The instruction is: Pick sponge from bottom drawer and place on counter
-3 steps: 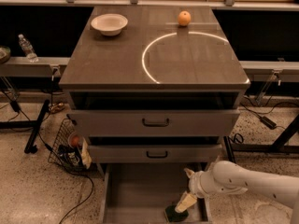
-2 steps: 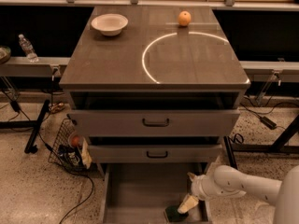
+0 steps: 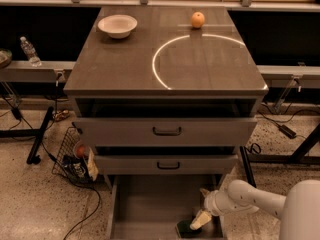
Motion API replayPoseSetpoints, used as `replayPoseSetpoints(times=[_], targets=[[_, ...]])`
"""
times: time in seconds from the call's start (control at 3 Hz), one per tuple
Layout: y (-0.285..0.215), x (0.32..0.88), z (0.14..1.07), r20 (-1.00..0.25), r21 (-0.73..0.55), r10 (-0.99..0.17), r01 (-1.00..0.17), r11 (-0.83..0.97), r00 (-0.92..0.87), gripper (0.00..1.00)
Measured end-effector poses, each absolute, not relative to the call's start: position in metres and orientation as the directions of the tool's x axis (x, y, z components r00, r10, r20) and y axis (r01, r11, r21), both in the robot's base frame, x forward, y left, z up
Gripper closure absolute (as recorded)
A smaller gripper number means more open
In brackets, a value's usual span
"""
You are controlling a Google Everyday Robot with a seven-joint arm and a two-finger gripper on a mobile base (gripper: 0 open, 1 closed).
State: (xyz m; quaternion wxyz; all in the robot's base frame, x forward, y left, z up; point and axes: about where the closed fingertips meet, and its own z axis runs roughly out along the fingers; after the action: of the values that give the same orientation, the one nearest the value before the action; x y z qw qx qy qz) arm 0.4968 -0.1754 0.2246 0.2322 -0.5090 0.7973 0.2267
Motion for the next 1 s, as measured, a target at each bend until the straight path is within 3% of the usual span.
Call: replayPoseSetpoints(times=[1.0], targets=[[-0.170,0.504,0.161,-0.656,0.072,-0.679,-0.923,0.377,-0.329,0.00]])
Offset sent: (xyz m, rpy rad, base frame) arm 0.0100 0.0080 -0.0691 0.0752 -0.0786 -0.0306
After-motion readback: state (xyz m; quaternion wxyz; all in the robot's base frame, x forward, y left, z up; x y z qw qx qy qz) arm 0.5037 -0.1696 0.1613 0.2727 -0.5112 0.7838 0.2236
